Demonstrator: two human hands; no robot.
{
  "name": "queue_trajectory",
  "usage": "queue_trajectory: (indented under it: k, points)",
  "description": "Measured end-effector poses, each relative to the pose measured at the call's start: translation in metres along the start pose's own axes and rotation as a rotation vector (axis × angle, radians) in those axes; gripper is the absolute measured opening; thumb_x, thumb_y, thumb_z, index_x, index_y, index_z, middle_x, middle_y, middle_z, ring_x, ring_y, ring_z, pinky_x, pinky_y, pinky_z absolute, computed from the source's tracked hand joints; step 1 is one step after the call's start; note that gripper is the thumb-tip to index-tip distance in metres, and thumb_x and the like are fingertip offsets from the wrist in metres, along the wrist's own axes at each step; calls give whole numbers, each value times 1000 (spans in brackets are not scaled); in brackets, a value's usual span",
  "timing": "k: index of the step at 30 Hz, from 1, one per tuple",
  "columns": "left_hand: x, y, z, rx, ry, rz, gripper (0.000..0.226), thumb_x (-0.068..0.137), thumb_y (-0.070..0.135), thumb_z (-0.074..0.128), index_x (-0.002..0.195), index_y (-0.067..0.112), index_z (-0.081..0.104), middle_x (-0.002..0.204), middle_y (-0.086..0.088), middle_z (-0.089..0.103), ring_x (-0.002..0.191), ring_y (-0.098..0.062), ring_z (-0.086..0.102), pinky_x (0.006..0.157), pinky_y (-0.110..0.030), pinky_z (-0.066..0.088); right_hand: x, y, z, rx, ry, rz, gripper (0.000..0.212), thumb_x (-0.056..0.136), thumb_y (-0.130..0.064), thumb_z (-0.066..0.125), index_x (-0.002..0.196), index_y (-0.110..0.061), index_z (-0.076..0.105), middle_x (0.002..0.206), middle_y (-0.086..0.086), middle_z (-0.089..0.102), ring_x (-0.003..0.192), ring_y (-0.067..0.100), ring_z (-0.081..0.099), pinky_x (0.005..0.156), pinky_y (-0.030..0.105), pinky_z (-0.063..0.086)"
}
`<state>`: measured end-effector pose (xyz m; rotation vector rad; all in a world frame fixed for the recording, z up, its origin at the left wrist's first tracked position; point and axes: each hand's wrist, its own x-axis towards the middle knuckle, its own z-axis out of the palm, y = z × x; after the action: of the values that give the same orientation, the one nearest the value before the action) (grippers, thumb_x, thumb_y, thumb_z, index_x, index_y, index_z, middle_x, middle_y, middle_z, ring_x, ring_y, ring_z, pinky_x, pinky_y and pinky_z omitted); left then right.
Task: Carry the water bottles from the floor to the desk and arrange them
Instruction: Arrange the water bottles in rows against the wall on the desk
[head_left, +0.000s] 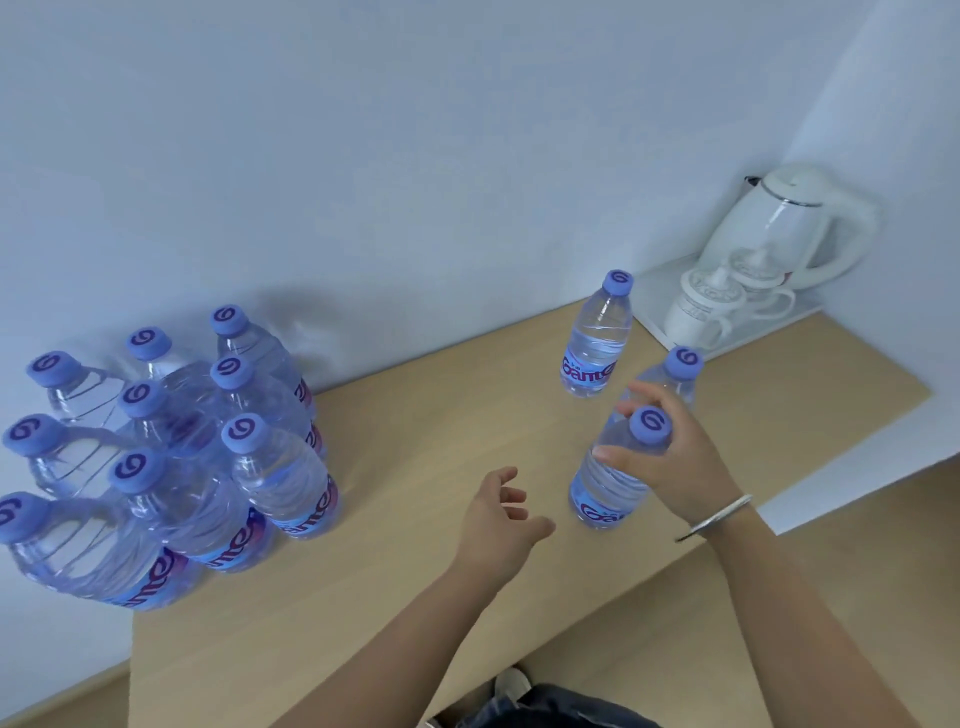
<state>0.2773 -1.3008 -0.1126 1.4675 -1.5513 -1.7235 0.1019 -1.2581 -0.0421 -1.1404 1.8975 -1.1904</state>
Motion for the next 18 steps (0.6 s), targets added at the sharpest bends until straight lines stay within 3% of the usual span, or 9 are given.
queue_trajectory:
  k: [2, 4, 6, 9, 12, 15, 18]
  points:
    - [1, 1, 0, 2, -20, -10, 64, 76, 12, 72, 132, 21, 42, 99, 10, 49, 87, -7, 53, 59, -13, 42, -2, 13, 6, 106, 47, 37, 48, 63, -1, 81, 97, -22, 55, 89, -10, 60, 87, 11, 57, 79, 17, 47]
    - [0, -1, -2, 20, -42, -13, 64, 75, 12, 73, 131, 21, 43, 100, 10, 49, 87, -7, 53, 58, -12, 42, -2, 20, 12, 95, 101, 46, 37, 65, -5, 81, 90, -20, 59, 87, -4, 63, 87, 19, 59, 83, 31, 48]
    - [0, -4, -6, 43, -73, -13, 66, 74, 12, 74, 131, 21, 43, 102, 10, 49, 88, -7, 51, 58, -11, 43, 0, 19, 18, 38, 141, 54, 38, 65, -14, 83, 95, -16, 61, 92, 1, 65, 90, 21, 60, 85, 33, 49]
    - [-3, -7, -16, 64, -115, -1, 72, 71, 15, 78, 133, 24, 42, 107, 10, 49, 92, -5, 50, 62, -11, 44, 6, 5, 28, 19, 120, 12, 37, 66, -16, 82, 95, -8, 61, 93, 6, 66, 88, 20, 60, 82, 31, 48]
    - [-7, -8, -27, 56, -134, 21, 83, 67, 20, 83, 136, 30, 38, 118, 10, 48, 103, -5, 49, 65, -10, 46, 11, -24, 38, 99, 120, -44, 25, 69, -11, 79, 85, -2, 62, 80, 8, 66, 76, 19, 61, 74, 29, 48]
    - [-11, -4, -37, 51, -117, 90, 95, 62, 23, 86, 139, 34, 31, 129, 13, 46, 114, -3, 47, 65, -3, 43, 17, -58, 45, 205, 125, -83, 18, 70, -13, 77, 76, -5, 62, 65, -6, 65, 63, 7, 61, 63, 16, 47]
    - [-15, 6, -45, -10, -55, 208, 106, 57, 21, 89, 141, 35, 25, 130, 17, 49, 116, -1, 50, 87, -15, 45, 23, -91, 57, 266, 124, -134, 20, 70, -18, 76, 64, -17, 57, 49, -16, 59, 47, -2, 53, 48, 6, 39]
